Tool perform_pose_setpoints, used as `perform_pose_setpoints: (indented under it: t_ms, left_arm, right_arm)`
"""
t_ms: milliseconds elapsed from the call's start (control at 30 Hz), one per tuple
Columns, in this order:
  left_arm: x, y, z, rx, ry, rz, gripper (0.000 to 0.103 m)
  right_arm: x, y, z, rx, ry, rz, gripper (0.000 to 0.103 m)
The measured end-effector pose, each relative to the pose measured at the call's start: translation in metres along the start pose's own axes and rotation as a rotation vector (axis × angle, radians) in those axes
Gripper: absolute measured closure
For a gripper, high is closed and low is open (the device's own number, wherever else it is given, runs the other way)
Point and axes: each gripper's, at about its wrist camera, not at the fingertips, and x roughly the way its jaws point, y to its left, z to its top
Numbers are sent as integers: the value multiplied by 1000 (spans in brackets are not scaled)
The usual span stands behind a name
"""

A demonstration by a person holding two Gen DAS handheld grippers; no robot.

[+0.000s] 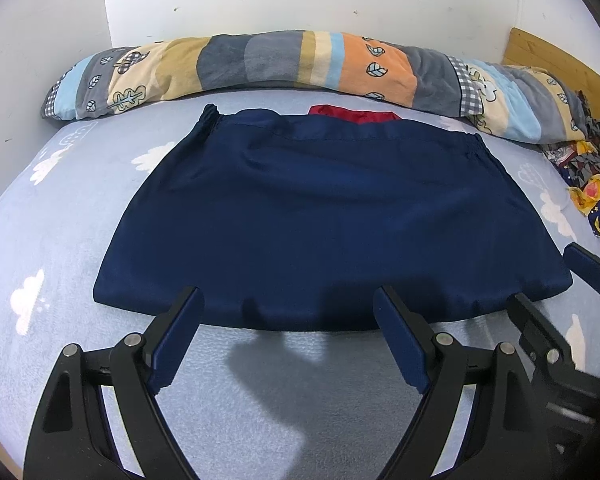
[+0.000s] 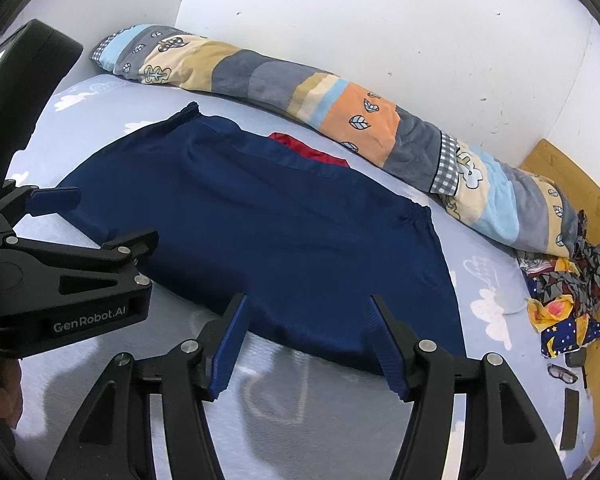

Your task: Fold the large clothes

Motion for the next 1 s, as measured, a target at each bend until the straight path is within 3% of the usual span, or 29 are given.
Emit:
perform_pose_setpoints:
  t_ms: [333, 433, 533, 633, 733, 867, 1000]
  left_arm:
    - [0, 1, -1, -4, 3, -4, 16]
    - [1, 4, 0, -12, 4, -7, 16]
    - [1, 8, 1, -30, 5, -9, 16]
    - [0, 10, 2, -44, 7, -18, 16]
    - [-2, 10, 3, -47, 5, -28, 16]
    - [-2, 8, 2, -43, 6, -32, 16]
    - [-1, 10, 2, -46, 14, -36, 16]
  right_arm:
    - [21, -48, -5, 205, 80, 48, 39]
    - [37, -94, -18, 448, 138, 173, 38]
    - [59, -150, -51, 806, 196, 321, 38]
    - [76, -194, -97, 1126, 243, 376, 36]
    - [88, -214, -137, 1338, 272, 417, 37]
    - [100, -212, -163, 1463, 278, 482, 37]
    - [110, -201, -159, 1471, 221, 492, 40]
